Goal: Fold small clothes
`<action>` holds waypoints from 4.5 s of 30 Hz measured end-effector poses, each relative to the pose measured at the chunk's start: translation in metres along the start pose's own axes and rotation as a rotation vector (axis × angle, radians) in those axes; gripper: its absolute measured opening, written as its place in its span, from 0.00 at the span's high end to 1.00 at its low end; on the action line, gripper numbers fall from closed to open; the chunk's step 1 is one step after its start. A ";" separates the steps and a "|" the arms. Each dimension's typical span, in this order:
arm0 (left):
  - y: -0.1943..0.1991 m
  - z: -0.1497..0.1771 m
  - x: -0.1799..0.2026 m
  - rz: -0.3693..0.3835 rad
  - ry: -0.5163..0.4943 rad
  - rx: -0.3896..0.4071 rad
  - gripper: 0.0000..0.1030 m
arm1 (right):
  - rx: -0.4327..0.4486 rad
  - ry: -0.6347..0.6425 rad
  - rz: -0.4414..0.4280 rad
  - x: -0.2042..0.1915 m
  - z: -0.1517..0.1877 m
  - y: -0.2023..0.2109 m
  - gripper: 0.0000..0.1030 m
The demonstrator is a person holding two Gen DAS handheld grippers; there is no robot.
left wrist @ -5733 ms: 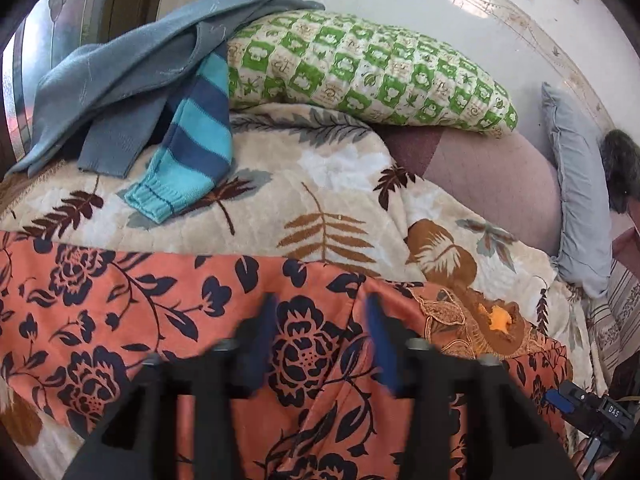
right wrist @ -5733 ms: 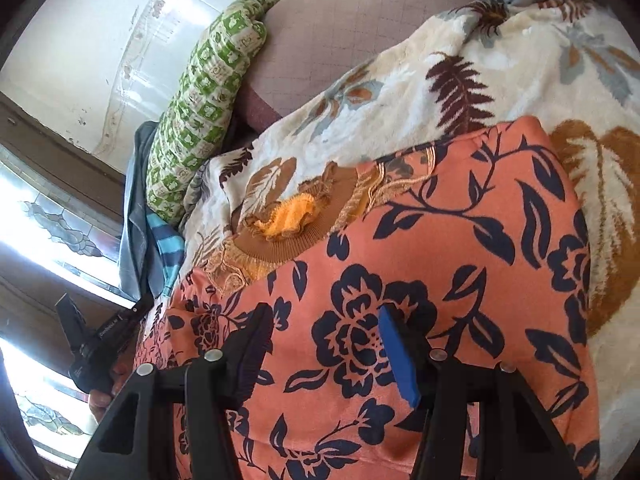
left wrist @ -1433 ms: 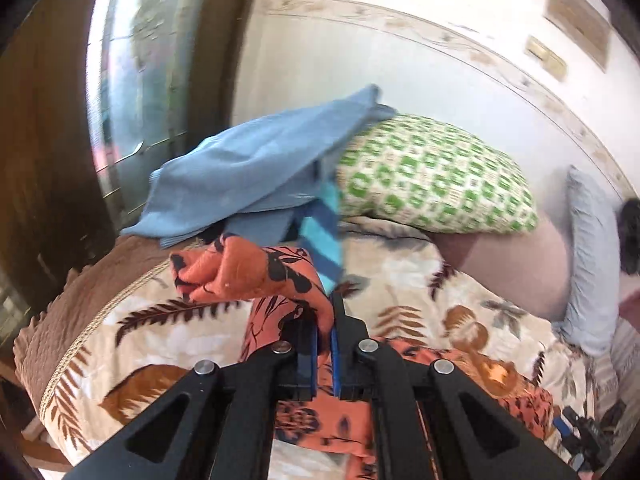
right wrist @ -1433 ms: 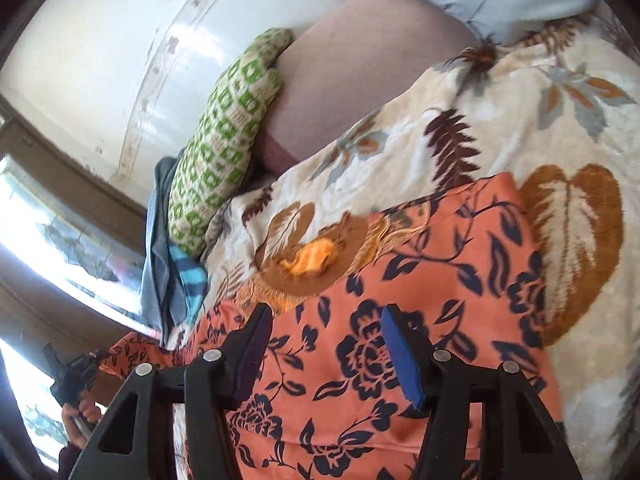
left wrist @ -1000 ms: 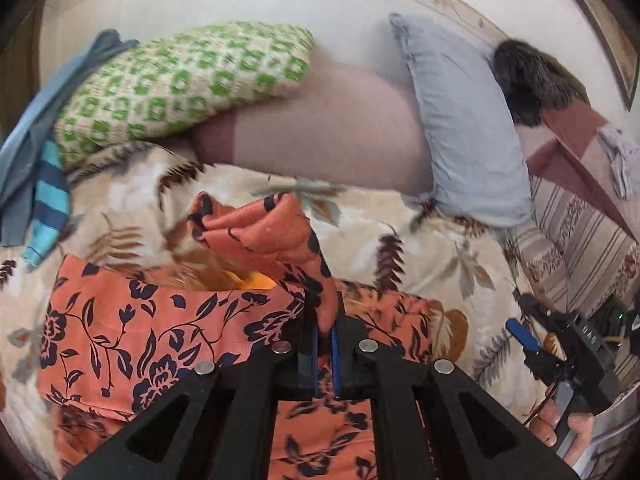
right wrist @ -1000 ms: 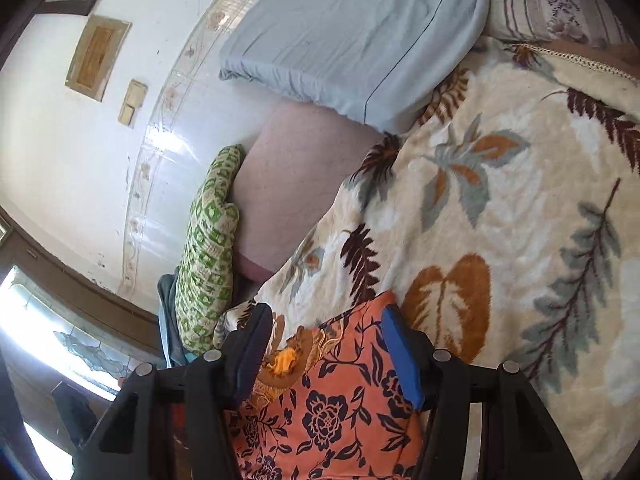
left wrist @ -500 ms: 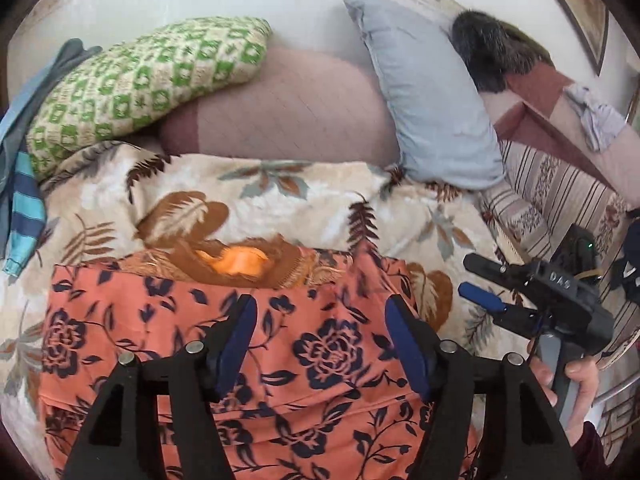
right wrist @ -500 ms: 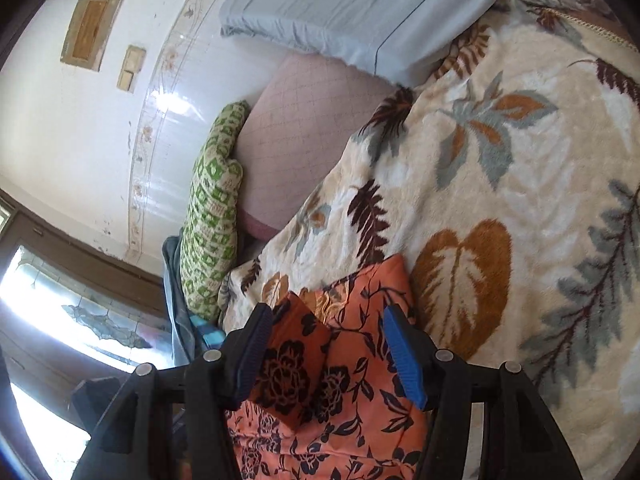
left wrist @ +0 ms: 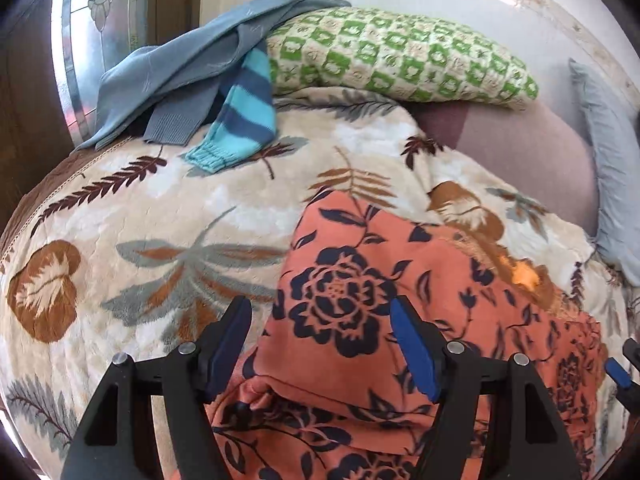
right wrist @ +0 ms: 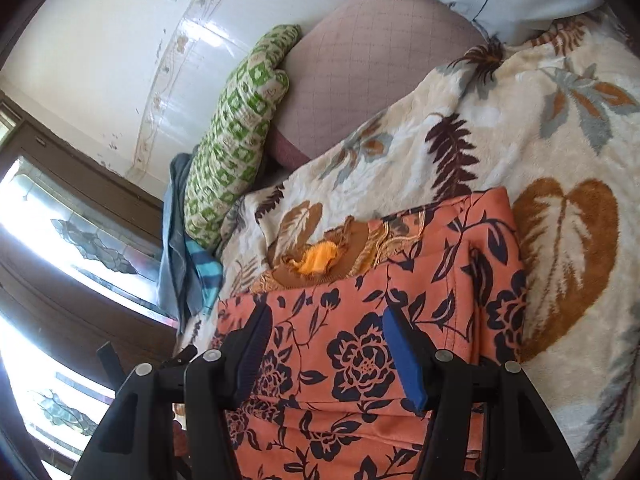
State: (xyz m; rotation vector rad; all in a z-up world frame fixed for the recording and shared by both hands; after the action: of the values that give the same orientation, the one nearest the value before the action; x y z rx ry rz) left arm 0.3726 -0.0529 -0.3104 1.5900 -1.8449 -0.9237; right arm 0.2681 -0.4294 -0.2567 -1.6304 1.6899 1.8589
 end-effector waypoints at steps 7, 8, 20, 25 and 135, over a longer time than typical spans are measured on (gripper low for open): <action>-0.013 0.011 0.003 -0.023 -0.040 -0.019 0.30 | -0.119 0.023 0.250 0.045 0.014 -0.038 0.66; -0.005 0.003 0.003 -0.034 -0.048 0.022 0.30 | -0.093 0.009 0.229 0.043 0.008 -0.032 0.66; -0.031 0.001 0.012 0.006 -0.078 -0.084 0.27 | 0.022 -0.139 0.162 0.066 -0.034 -0.024 0.66; 0.008 0.005 0.002 0.013 -0.094 -0.013 0.27 | -0.020 -0.087 0.110 0.044 -0.013 -0.011 0.66; -0.060 -0.081 -0.039 0.419 0.035 -0.260 0.85 | -0.048 -0.486 -0.150 0.066 -0.118 0.017 0.86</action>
State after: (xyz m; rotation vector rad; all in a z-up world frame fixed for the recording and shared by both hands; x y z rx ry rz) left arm 0.4782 -0.0316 -0.3054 1.0064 -1.8478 -0.8901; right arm 0.2993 -0.5609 -0.2697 -1.1501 1.2914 2.0191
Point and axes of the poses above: each gripper's, at about its wrist camera, not at the fingertips, and y roughly against the way its jaws point, x to its right, z to its underside, the point moved 9 cm from there along -y, roughly the way its jaws point, and after that the axes turned 14 degrees about -y, right-handed, at the moved point
